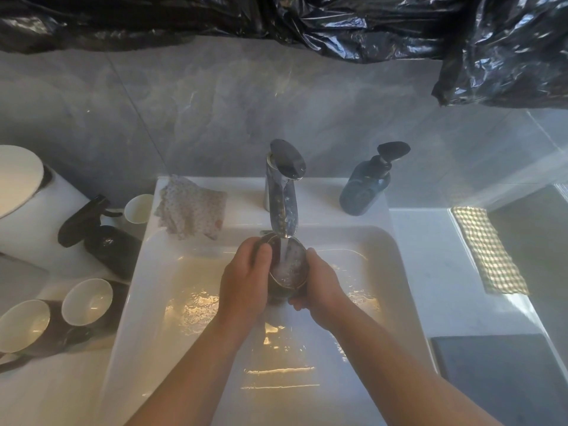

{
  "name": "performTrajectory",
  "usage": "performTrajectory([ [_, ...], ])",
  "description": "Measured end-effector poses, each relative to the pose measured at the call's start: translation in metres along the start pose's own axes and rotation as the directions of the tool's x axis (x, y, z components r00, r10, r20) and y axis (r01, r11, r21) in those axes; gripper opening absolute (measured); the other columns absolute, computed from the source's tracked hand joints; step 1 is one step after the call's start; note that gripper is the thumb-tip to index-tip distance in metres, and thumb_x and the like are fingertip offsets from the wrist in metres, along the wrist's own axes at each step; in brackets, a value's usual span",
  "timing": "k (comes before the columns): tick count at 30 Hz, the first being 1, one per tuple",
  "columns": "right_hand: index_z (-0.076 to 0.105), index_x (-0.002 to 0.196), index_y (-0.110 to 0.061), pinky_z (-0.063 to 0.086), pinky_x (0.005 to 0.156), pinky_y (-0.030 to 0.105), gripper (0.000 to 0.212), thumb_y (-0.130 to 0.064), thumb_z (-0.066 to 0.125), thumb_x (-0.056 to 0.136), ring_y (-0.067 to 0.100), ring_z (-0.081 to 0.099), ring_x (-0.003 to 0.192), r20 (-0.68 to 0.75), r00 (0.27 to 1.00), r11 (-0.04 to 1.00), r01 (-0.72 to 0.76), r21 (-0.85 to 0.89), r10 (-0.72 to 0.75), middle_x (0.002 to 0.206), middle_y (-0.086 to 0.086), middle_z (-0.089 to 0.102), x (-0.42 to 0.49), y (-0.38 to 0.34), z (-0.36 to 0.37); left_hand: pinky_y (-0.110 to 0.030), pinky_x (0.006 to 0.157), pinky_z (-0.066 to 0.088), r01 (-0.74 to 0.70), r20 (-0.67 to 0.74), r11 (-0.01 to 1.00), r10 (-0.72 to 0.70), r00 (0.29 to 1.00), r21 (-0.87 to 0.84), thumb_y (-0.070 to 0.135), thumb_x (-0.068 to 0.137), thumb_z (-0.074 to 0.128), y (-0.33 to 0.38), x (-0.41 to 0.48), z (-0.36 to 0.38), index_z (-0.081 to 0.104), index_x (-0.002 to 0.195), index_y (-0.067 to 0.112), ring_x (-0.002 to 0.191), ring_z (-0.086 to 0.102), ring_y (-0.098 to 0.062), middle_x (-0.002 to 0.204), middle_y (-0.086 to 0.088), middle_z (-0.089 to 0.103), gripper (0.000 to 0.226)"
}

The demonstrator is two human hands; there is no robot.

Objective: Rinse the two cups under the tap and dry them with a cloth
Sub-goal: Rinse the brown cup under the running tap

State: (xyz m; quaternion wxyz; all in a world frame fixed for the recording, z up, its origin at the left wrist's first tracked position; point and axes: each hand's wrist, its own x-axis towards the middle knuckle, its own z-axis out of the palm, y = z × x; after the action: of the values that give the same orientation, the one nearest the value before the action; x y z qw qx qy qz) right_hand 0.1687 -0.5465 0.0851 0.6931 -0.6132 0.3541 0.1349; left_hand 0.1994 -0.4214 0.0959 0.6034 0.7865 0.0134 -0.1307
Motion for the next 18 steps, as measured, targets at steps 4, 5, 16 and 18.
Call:
performTrajectory([
  [4,0.062,0.094,-0.017,0.044,0.037,0.020,0.035,-0.016,0.030,0.108,0.011,0.062,0.044,0.021,0.999,0.998,0.045,-0.047,-0.044,0.075,0.003,0.066,0.000,0.000,-0.006,-0.022,0.071,0.051,-0.002,0.017,1.000,0.002,1.000,-0.028,0.043,0.095,0.038,-0.004,0.001,0.000,0.062,0.099,0.043,0.084,0.066,0.002,0.091,0.022,0.071,0.024],
  [5,0.062,0.098,-0.018,0.046,0.038,0.020,0.032,-0.014,0.032,0.108,0.011,0.067,0.054,0.022,0.998,0.998,0.058,-0.037,-0.057,0.083,0.002,0.068,0.000,0.000,-0.007,-0.027,0.076,0.054,0.001,0.034,0.999,0.000,0.999,-0.035,0.043,0.093,0.036,-0.006,0.001,-0.001,0.062,0.102,0.044,0.088,0.066,0.000,0.094,0.018,0.071,0.027],
  [16,0.063,0.120,-0.018,0.061,0.084,0.046,0.034,-0.028,0.038,0.100,0.031,0.063,0.111,-0.015,0.971,0.970,0.238,0.056,-0.237,0.116,0.009,0.067,0.000,-0.006,-0.012,-0.045,0.100,0.053,0.051,0.205,0.978,-0.009,0.979,-0.201,0.000,0.104,0.029,-0.012,0.010,-0.005,0.068,0.109,0.047,0.113,0.067,-0.017,0.114,0.010,0.073,0.061],
  [18,0.063,0.120,-0.019,0.061,0.084,0.047,0.042,-0.035,0.039,0.090,0.032,0.064,0.110,-0.006,0.970,0.967,0.244,0.070,-0.244,0.117,0.009,0.068,-0.001,-0.006,-0.012,-0.051,0.102,0.052,0.062,0.203,0.975,-0.017,0.979,-0.215,0.001,0.104,0.029,-0.012,0.010,-0.004,0.069,0.107,0.049,0.114,0.067,-0.020,0.113,0.009,0.073,0.063],
])
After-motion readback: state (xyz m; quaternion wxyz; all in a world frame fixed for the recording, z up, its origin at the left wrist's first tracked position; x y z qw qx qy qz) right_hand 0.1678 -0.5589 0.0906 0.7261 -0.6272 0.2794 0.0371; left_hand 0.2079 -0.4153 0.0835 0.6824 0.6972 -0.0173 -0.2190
